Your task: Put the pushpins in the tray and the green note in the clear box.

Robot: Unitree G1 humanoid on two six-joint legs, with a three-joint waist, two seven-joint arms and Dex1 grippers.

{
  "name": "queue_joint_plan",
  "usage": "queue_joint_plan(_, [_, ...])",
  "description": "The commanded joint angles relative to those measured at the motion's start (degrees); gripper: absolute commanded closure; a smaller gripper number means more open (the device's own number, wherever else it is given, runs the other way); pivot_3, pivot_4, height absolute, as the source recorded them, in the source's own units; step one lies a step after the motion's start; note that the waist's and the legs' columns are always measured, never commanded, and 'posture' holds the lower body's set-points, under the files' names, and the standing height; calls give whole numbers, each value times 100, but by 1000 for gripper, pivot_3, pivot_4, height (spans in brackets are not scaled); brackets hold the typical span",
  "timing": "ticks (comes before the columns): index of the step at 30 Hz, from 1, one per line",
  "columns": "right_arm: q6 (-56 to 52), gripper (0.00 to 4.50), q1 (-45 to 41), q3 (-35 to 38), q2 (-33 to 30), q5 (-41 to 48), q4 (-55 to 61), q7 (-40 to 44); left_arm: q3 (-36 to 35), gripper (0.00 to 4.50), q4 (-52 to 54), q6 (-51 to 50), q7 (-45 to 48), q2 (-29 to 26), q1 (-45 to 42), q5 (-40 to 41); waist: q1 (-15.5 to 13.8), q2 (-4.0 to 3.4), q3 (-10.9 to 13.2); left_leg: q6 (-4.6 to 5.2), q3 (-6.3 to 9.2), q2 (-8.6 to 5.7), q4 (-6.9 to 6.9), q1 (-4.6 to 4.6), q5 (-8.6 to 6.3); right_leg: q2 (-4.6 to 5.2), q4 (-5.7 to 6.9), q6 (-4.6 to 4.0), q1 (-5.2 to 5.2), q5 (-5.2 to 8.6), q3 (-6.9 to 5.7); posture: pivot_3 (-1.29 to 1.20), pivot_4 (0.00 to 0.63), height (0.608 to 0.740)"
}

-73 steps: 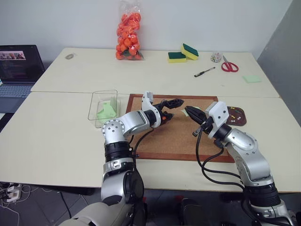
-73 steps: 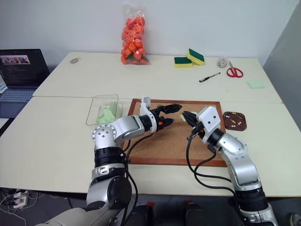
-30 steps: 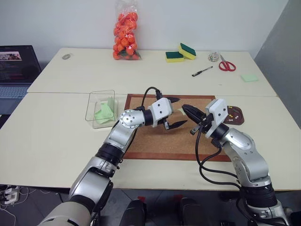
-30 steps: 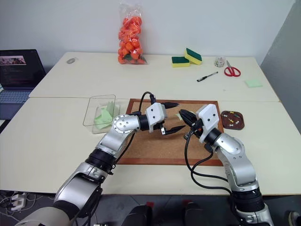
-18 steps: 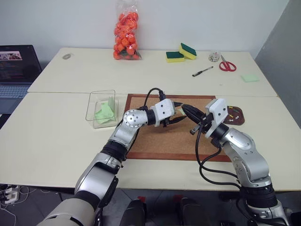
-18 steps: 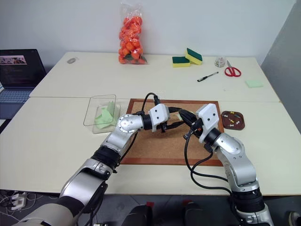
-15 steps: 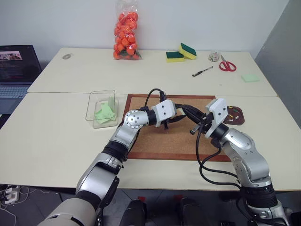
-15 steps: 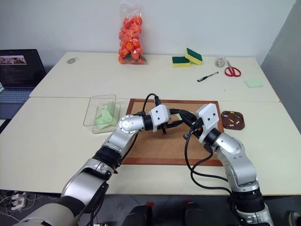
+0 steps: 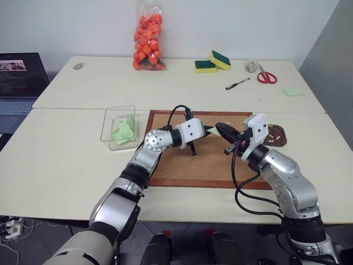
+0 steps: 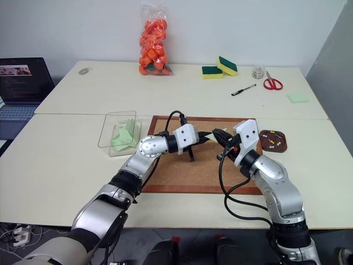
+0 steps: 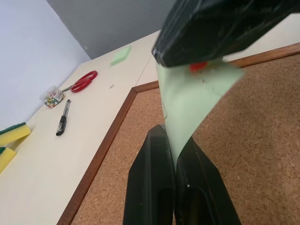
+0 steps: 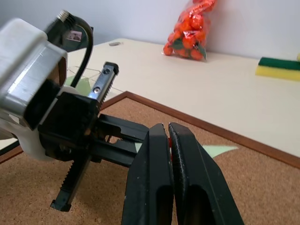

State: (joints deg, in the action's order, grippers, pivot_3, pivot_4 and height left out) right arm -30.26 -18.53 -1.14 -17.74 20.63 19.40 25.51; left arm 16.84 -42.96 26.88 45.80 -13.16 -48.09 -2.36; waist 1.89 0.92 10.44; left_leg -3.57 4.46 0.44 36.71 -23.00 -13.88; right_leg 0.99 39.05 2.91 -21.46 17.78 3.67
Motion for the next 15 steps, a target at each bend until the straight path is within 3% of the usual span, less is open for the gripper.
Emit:
queue_joint_plan(1, [-498,4500,-233,305,193,414,362,-340,-94,4485,294,191,65,-11,37,34,1,0,0,0,1,0,0,0,0,0,0,0,0,0,0,0,150,740])
queue_joint_plan(15, [-1469,4500,-686,1133,863,1308,355,-1414,-31,4485,292,688,125,-151,95,-215,0,-1,0,0,3,0,-1,-1,0,0,3,0,0,0,-2,0,150,740])
